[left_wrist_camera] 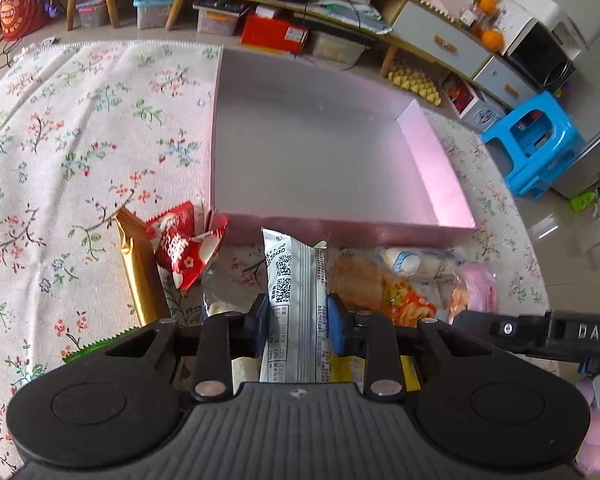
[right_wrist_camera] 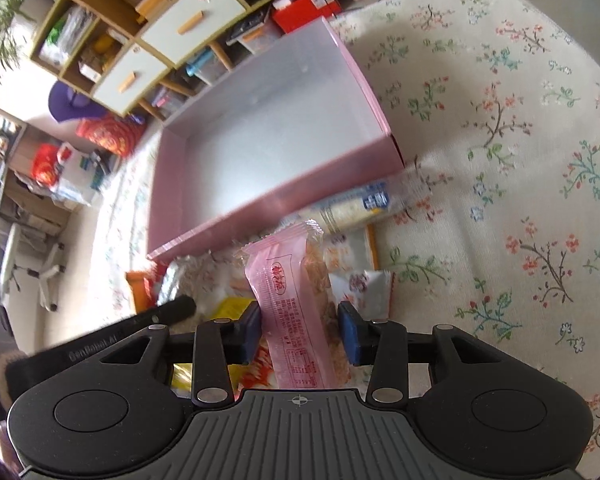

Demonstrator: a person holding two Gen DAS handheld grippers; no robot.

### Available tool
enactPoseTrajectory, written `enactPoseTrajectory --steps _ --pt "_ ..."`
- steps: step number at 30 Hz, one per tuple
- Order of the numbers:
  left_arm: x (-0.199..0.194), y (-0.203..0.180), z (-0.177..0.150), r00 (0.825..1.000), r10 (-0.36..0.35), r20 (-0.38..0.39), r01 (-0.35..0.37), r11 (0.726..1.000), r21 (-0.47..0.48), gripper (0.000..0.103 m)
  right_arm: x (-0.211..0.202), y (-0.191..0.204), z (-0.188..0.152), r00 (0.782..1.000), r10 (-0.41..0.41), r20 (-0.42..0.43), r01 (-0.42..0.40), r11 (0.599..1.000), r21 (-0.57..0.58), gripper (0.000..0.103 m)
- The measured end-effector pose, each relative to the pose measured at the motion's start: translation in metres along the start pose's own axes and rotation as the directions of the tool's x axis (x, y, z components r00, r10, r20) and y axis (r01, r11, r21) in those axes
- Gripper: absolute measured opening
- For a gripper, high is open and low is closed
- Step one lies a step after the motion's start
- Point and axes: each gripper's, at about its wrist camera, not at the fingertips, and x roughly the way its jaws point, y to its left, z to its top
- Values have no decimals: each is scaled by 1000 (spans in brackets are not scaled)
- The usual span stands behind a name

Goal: Organize snacks
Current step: 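Carry both packets into the pink box and open both grippers to release them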

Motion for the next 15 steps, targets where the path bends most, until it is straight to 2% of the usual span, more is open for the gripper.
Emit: enactPoseTrajectory --steps 8,15 --pt "-14 0 3 998 -26 65 26 1000 -10 27 -7 16 18 996 34 88 -37 998 40 40" --pt "-14 -13 19 989 7 151 -10 1000 14 26 -7 29 34 987 66 149 -79 993 83 40"
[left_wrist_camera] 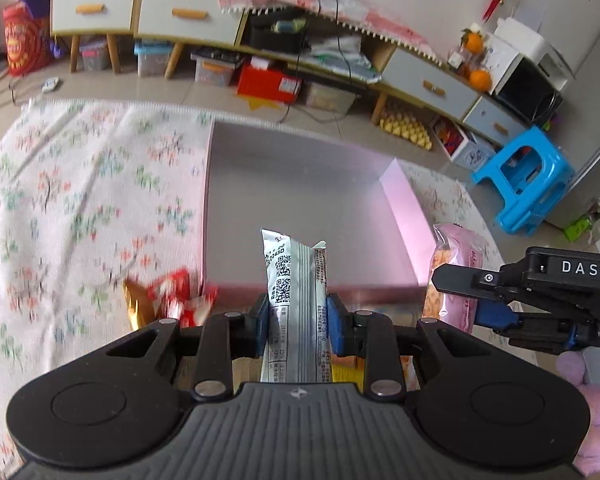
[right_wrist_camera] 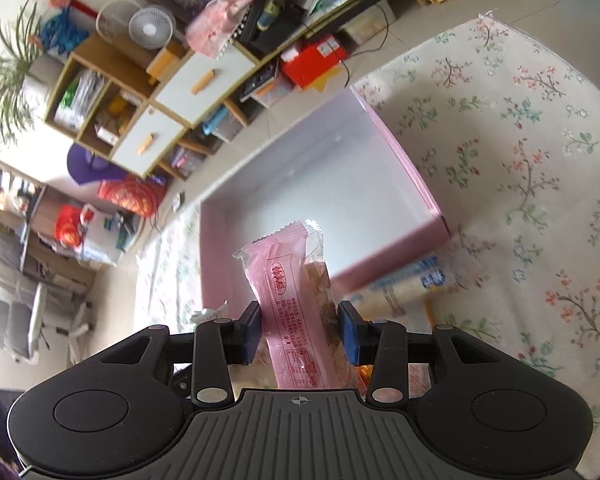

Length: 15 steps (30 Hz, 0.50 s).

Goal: Organize snacks
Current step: 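Carry both packets into the pink box and open both grippers to release them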

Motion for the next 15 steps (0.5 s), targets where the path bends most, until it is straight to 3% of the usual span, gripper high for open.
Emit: enactPoseTrajectory --steps 6,10,13,15 --pt "8 0 23 996 23 82 -22 1000 -16 26 5 -2 32 996 55 75 -57 998 20 40" --pt "18 -2 30 985 45 167 -44 999 -12 27 22 -12 51 989 97 110 -102 994 40 40" --pt "33 -2 28 973 67 222 -68 998 -5 27 42 -19 57 989 107 100 -112 993 38 40" --pt "46 1 25 973 83 216 -81 997 -19 27 57 -23 58 992 100 77 -104 993 50 40"
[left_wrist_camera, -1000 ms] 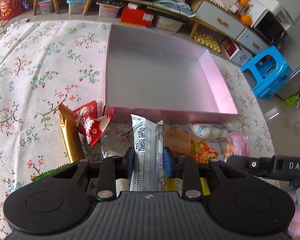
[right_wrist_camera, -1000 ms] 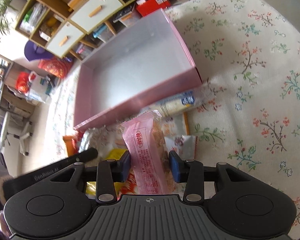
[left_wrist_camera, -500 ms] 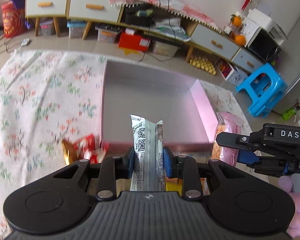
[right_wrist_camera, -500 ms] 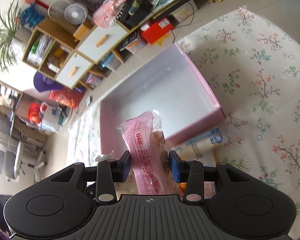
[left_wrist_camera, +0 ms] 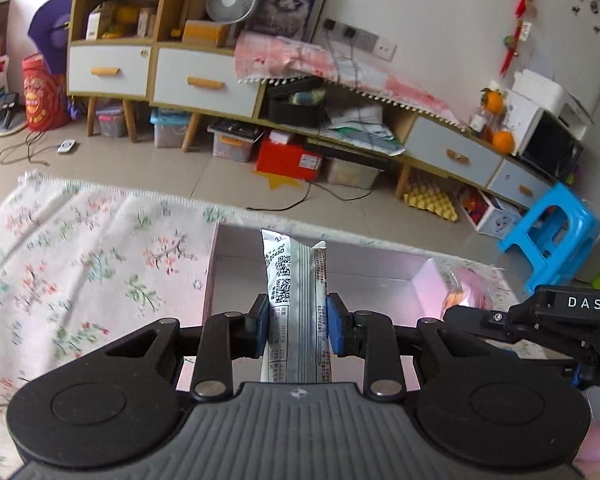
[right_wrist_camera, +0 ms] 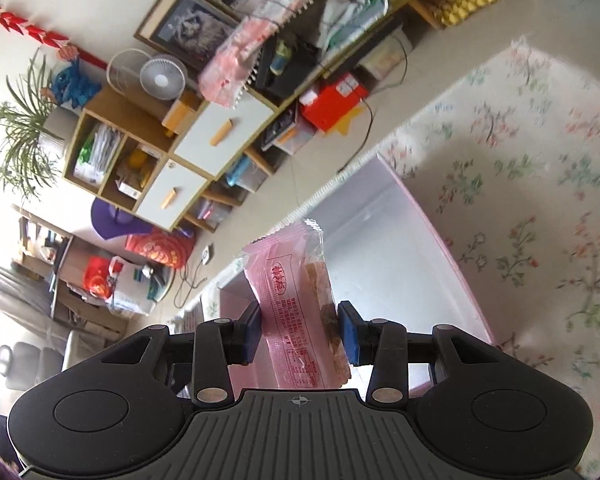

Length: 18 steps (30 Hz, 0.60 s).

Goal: Organize snacks
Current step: 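Carry both packets into the pink box and open both grippers to release them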

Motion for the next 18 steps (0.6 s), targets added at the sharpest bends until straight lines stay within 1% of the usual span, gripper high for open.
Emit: enactPoseTrajectory --steps 2,4,9,13,16,18 --pt "6 -1 0 999 31 -13 -31 999 12 27 12 -4 0 1000 -21 -16 21 1000 -4 40" --pt "11 -2 -1 999 38 -19 -37 999 22 27 23 -5 -1 998 -51 -36 50 999 -23 40" --pt "16 -1 -1 997 83 -5 -83 995 56 27 37 -11 -8 991 -113 -74 110 993 -48 40" --pt "23 -1 -3 992 126 4 -126 990 65 27 41 -12 -12 989 -120 -85 116 992 -47 40" --pt "27 -1 -3 991 132 -6 -132 989 66 27 43 -11 -12 990 -109 -92 105 994 -43 40" --pt "30 -1 -3 990 138 -14 -137 988 69 27 44 -9 -14 988 -117 -97 111 992 -59 40"
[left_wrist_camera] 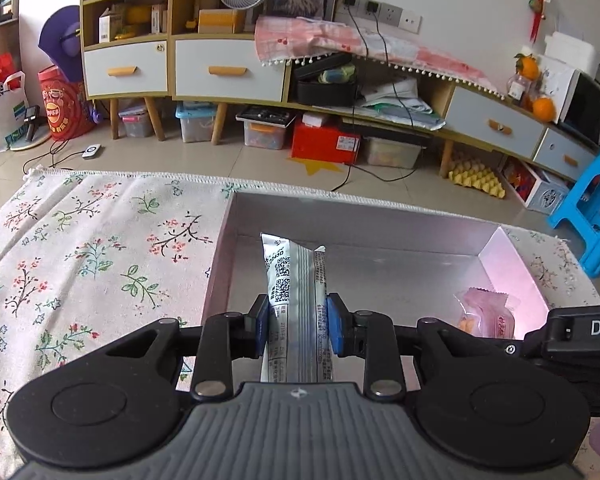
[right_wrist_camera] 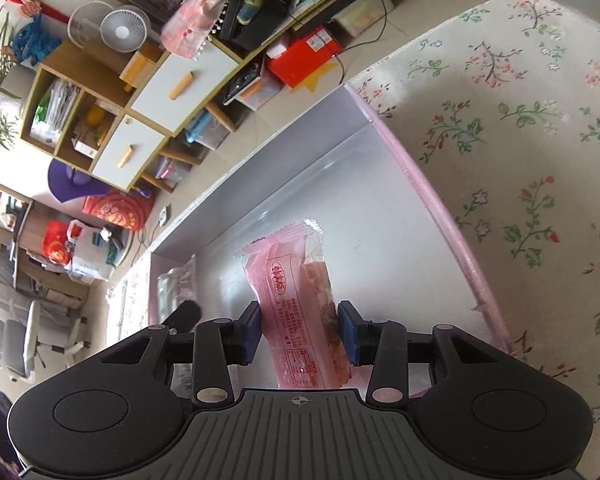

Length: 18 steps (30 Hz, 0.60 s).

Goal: Organize snacks
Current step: 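Carry both packets into the pink box and open both grippers to release them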

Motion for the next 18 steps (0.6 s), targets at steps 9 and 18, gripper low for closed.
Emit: enactPoseTrajectory --steps 9,18 --pt "1 -3 0 999 21 -32 -20 999 32 44 -1 2 2 1000 16 -18 -16 1000 -15 57" --pt "-19 -3 2 999 12 -43 -10 999 41 68 -31 15 5 999 -11 33 15 993 -116 76"
